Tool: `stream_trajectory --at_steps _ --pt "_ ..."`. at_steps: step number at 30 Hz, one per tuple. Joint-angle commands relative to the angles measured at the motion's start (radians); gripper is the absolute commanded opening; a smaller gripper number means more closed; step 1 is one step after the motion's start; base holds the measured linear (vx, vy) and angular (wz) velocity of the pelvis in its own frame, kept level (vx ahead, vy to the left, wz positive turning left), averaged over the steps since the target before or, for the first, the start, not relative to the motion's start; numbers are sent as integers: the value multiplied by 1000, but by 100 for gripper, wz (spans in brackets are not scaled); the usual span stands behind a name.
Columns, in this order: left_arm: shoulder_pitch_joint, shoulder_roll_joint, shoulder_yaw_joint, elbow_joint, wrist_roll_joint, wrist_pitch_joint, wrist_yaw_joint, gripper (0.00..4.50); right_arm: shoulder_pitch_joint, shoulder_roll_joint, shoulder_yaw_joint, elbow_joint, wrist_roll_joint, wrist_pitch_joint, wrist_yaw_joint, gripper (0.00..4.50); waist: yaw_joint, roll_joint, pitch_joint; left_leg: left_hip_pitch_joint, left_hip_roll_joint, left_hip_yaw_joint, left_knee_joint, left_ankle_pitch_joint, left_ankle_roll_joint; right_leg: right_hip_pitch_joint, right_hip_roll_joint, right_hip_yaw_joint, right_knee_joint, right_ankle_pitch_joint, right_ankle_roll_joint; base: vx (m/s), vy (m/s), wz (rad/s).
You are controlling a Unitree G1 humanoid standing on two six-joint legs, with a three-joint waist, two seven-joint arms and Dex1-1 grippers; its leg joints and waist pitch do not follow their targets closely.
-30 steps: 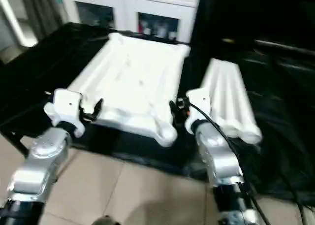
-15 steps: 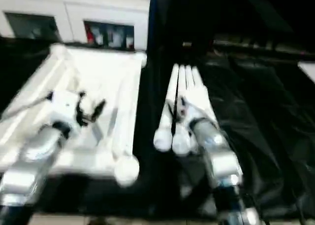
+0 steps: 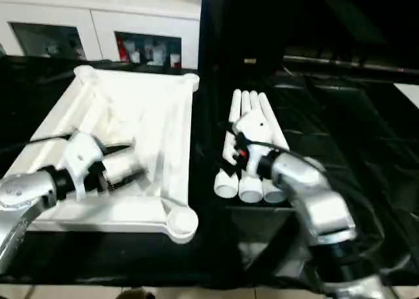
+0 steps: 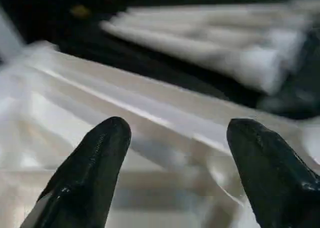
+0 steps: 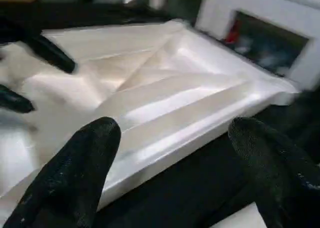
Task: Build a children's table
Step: Move to table
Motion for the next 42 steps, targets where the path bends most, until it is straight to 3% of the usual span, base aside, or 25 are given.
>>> stream_trajectory --at_steps 1,3,5,6,10,13,20,21,23,26,30,31,34,42 --pt "-19 33 -38 -24 -35 60 -97 363 -16 -44 20 -12 10 20 78 391 1 14 -47 28 70 -32 -88 -386 -36 5 -123 69 -108 -353 -133 0 0 0" --pt "-22 55 -54 -46 -67 89 -142 363 -12 -70 29 -11 5 21 115 391 3 13 -50 26 72 -30 -87 -359 -30 6 -123 68 -107 -341 -135 0 0 0" --pt "-24 73 -70 -64 -84 108 -171 363 -8 -90 37 -12 2 25 143 391 4 13 -54 25 73 -26 -84 -313 -16 7 -118 67 -99 -261 -152 0 0 0" --pt "-26 84 -80 -75 -94 123 -190 333 -5 -103 41 -13 2 29 162 391 6 13 -54 25 73 -24 -83 -303 -10 7 -118 68 -99 -244 -157 0 0 0" --pt "-3 142 -139 -154 -121 228 -257 306 18 -153 64 -45 15 59 222 391 8 16 -62 19 71 -16 -73 -208 17 12 -109 65 -85 -105 -177 0 0 0" --pt "19 164 -163 -193 -126 265 -282 281 33 -175 76 -62 23 74 249 391 12 17 -62 17 72 -15 -69 -186 30 12 -108 65 -84 -66 -184 0 0 0" --pt "22 173 -196 -189 -73 255 -256 211 43 -182 92 -69 13 69 270 391 13 17 -54 25 75 -15 -74 -279 5 5 -109 67 -99 -231 -164 0 0 0" --pt "11 161 -214 -154 -20 215 -221 202 48 -182 105 -87 15 82 281 391 15 14 -50 23 75 -16 -76 -293 1 6 -111 68 -105 -275 -146 0 0 0" --pt "10 155 -220 -139 -1 194 -208 195 56 -185 115 -103 15 93 285 391 20 14 -52 26 76 -16 -75 -295 -2 5 -113 70 -106 -297 -133 0 0 0" --pt "10 164 -229 -130 30 183 -195 156 63 -190 122 -114 12 95 292 391 26 15 -55 27 77 -17 -76 -285 -5 3 -112 69 -103 -269 -136 0 0 0" --pt "7 167 -235 -95 66 167 -165 141 69 -189 125 -126 13 98 295 391 28 14 -57 25 75 -16 -74 -274 -1 4 -112 69 -100 -239 -139 0 0 0" --pt "8 168 -237 -88 73 160 -163 117 70 -188 125 -130 14 101 295 391 29 14 -57 25 76 -16 -74 -266 2 4 -112 69 -100 -229 -138 0 0 0" --pt "5 173 -249 -63 103 136 -160 110 71 -186 127 -136 21 106 304 391 29 15 -58 25 76 -17 -74 -263 6 4 -111 68 -99 -215 -141 0 0 0" --pt "-9 161 -258 -7 147 107 -138 45 71 -185 132 -130 21 98 309 391 28 14 -55 24 75 -18 -75 -285 1 3 -114 68 -104 -267 -137 0 0 0"
